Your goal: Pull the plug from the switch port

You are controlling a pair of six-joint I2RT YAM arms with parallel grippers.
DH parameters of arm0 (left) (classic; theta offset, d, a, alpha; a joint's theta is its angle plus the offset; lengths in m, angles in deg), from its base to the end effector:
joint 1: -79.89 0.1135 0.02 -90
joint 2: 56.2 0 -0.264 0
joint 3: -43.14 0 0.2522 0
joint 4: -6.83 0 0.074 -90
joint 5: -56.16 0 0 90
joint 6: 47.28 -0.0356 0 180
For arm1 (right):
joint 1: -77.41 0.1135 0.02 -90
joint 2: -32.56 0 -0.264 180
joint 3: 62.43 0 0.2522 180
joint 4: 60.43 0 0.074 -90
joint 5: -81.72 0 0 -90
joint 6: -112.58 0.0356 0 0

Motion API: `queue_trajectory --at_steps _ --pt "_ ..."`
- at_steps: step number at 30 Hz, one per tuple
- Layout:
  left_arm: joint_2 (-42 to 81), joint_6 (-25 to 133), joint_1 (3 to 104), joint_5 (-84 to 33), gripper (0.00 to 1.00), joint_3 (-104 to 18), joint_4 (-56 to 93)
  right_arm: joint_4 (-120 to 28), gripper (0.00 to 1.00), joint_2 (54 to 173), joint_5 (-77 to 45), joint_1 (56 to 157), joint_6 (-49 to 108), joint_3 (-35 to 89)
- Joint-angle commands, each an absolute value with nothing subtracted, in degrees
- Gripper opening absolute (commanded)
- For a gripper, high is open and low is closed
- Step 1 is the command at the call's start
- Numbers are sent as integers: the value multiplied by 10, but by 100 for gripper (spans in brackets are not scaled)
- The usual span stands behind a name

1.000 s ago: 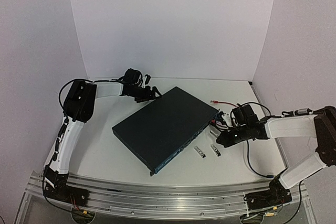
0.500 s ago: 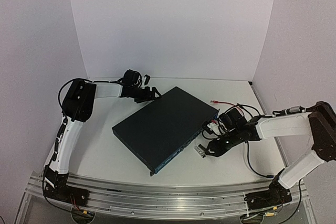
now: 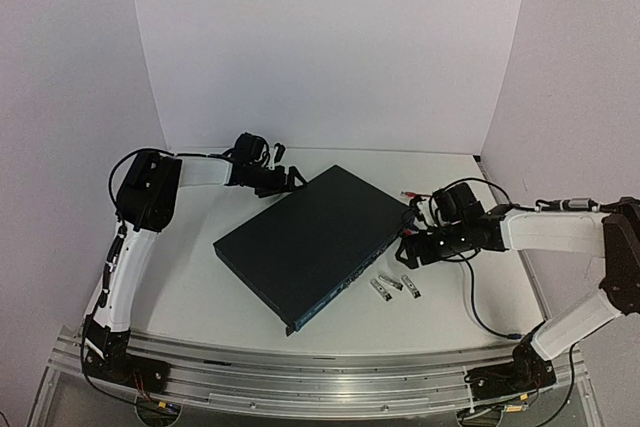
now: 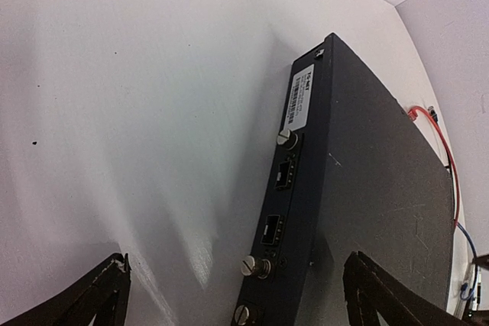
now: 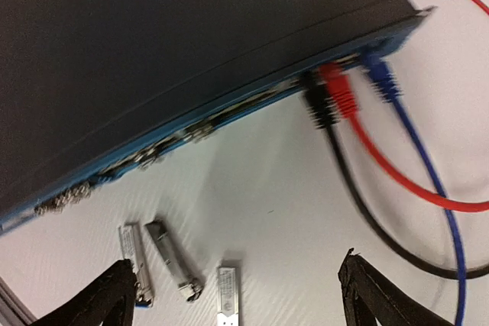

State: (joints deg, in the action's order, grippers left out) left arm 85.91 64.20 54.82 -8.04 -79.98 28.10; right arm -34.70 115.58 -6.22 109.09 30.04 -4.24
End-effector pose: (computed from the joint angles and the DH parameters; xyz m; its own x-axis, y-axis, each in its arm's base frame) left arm 0.4896 -0.2461 0.1250 -0.7946 0.0077 -0.6071 0.4206 0.7282 -0.5412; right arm 0.2444 0.1493 0.1850 -0.7173 -0.2902 -0.6335 -0.4158 0.9078 0.0550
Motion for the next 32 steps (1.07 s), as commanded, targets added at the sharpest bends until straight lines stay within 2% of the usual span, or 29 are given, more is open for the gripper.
queue_trajectory --at_steps 1,4,8,11,16,19,22,32 --pt "836 642 551 -100 99 -776 354 -366 91 1129 15 1004 386 -17" --pt "807 638 551 -124 100 -770 352 -365 97 1111 99 952 418 -14" --pt "733 653 560 -199 100 -716 325 -365 98 1078 186 899 456 -26" --pt "633 679 583 -289 100 -599 267 -364 98 1054 267 896 426 -39" --pt "462 725 659 -417 100 -393 171 -366 98 1042 336 890 399 -58" --pt "386 708 673 -496 100 -289 123 -373 98 1047 315 852 432 -77" --pt "350 702 674 -551 100 -253 127 -410 98 1046 298 832 435 -100" --pt "278 685 673 -573 100 -203 98 -462 98 1053 235 832 379 -101"
